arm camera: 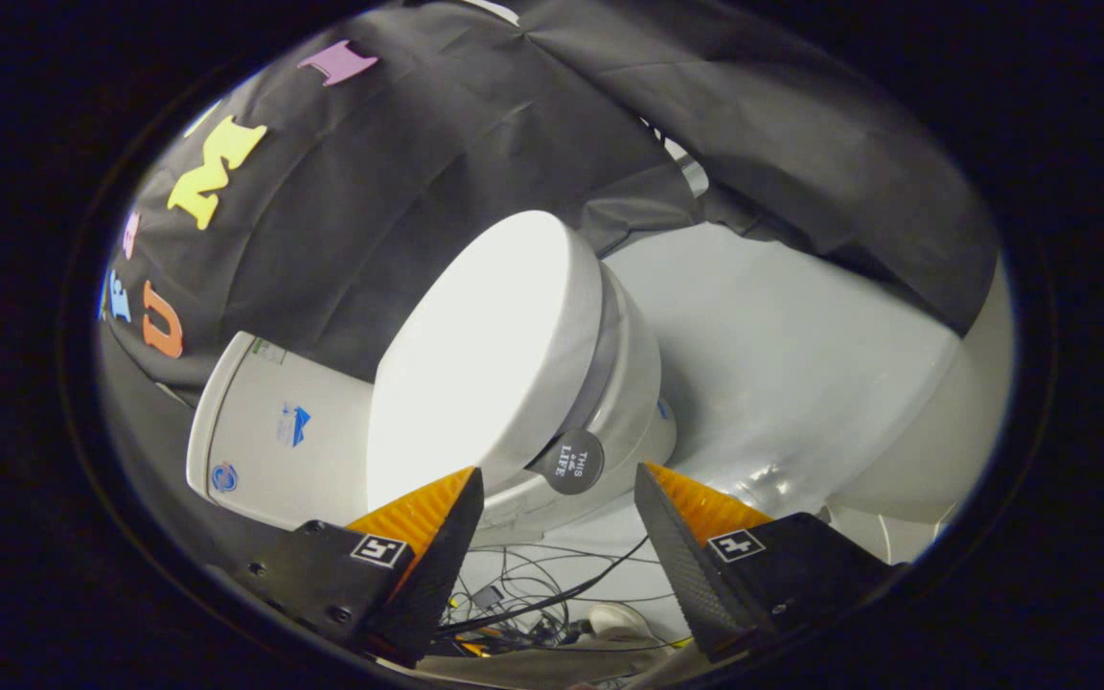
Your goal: Open the toilet lid.
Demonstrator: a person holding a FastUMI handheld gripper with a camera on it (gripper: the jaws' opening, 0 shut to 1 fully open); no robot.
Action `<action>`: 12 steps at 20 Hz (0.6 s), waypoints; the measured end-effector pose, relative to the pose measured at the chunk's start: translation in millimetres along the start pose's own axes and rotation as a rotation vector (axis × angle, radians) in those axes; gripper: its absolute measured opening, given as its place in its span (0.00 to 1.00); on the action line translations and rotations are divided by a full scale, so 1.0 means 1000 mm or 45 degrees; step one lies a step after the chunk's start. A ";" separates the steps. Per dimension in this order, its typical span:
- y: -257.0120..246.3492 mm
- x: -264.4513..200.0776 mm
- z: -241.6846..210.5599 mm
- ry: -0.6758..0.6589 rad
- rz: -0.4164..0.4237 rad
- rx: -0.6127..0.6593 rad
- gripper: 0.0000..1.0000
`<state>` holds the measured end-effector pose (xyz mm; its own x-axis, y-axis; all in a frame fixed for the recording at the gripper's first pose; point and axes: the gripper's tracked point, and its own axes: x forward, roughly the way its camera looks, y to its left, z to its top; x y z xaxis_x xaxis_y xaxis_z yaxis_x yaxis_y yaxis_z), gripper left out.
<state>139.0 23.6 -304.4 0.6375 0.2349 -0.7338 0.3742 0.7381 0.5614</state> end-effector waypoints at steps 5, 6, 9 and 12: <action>-0.005 0.020 -0.002 0.031 0.074 0.106 0.90; -0.004 0.022 -0.001 0.032 0.110 0.129 0.89; -0.007 0.027 -0.004 0.043 0.169 0.166 0.82; 0.002 0.031 -0.010 0.084 0.241 0.200 0.67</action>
<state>152.5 38.3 -329.8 0.6627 0.4039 -0.6306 0.3558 0.5712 0.7397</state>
